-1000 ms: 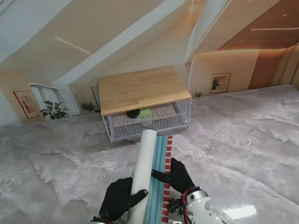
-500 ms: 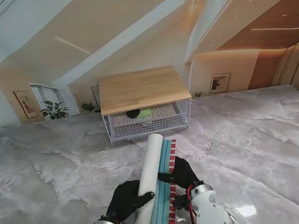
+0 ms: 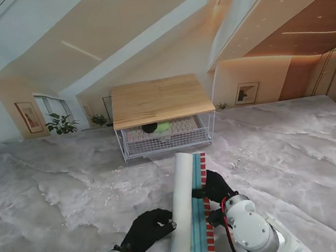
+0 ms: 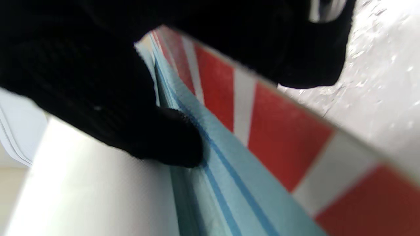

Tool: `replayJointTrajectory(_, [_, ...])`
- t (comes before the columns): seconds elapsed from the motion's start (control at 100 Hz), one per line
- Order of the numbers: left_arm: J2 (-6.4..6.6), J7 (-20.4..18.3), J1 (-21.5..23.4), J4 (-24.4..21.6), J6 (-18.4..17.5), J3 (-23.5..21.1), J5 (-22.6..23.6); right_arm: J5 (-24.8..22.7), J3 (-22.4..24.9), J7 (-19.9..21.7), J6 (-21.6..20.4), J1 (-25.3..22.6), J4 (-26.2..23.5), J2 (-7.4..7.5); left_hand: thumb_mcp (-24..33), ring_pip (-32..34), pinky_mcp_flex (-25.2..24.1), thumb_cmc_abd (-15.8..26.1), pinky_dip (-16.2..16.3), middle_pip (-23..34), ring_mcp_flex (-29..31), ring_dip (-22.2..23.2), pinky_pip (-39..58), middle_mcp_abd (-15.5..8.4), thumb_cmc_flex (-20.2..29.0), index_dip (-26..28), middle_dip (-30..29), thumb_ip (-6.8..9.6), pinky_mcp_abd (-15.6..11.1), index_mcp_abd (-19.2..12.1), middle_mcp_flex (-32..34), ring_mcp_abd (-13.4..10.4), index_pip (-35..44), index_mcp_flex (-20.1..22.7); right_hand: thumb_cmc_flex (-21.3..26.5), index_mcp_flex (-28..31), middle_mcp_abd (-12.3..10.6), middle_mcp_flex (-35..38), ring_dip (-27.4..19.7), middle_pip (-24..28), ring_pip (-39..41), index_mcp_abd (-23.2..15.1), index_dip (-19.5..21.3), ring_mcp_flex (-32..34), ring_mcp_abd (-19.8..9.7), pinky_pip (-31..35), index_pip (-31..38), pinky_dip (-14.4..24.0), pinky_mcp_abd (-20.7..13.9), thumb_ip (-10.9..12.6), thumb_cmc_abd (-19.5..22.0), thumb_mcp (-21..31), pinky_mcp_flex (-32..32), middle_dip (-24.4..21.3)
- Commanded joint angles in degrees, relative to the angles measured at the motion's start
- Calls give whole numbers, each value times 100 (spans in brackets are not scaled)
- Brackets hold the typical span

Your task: Unroll the mouse pad and set up the keyboard and mouse from the tabletop organizer

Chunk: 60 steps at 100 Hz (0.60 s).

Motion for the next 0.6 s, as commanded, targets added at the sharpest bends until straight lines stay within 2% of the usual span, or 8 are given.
replayJointTrajectory(0.0, [1, -177, -37, 4, 68, 36, -74, -54, 56, 149, 137, 84, -11, 60, -163, -82, -115, 102, -84, -22, -207, -69, -47, -142, -259, -34, -54, 99, -121, -242, -212, -155, -21, -75, 231, 383, 861, 571, 102, 654, 325, 1071, 29, 73, -1013, 1696, 657, 199, -1178, 47, -4, 286, 119, 382])
replayJointTrajectory(0.3, [0, -356, -319, 124, 293, 189, -279, -375, 43, 694, 784, 452, 46, 189, -365, -206, -166, 284, -167, -100, -371, -117, -78, -171, -277, -117, -104, 116, -191, -264, -380, -160, -195, -170, 176, 352, 921, 539, 87, 632, 316, 1047, 20, 73, -1004, 1696, 634, 182, -1201, -6, 20, 289, 121, 390])
replayJointTrajectory(0.47, [-9, -386, -538, 290, 369, 296, -251, -509, -91, 651, 924, 625, 219, 173, -486, -285, -299, 388, -229, -141, -520, -151, -152, -207, -262, -158, -125, 113, -258, -280, -526, -212, -283, -257, 155, 349, 929, 528, 82, 628, 317, 1043, 22, 73, -1002, 1696, 630, 178, -1202, -27, 29, 289, 120, 390])
replayJointTrajectory(0.59, [3, -344, -697, 481, 235, 341, 59, -628, -188, 548, 936, 696, 347, 154, -536, -384, -509, 408, -324, -167, -691, -192, -285, -267, -223, -178, -141, 122, -433, -308, -659, -289, -322, -303, 141, 349, 941, 531, 78, 629, 317, 1042, 24, 72, -990, 1696, 629, 175, -1195, -46, 37, 288, 119, 389])
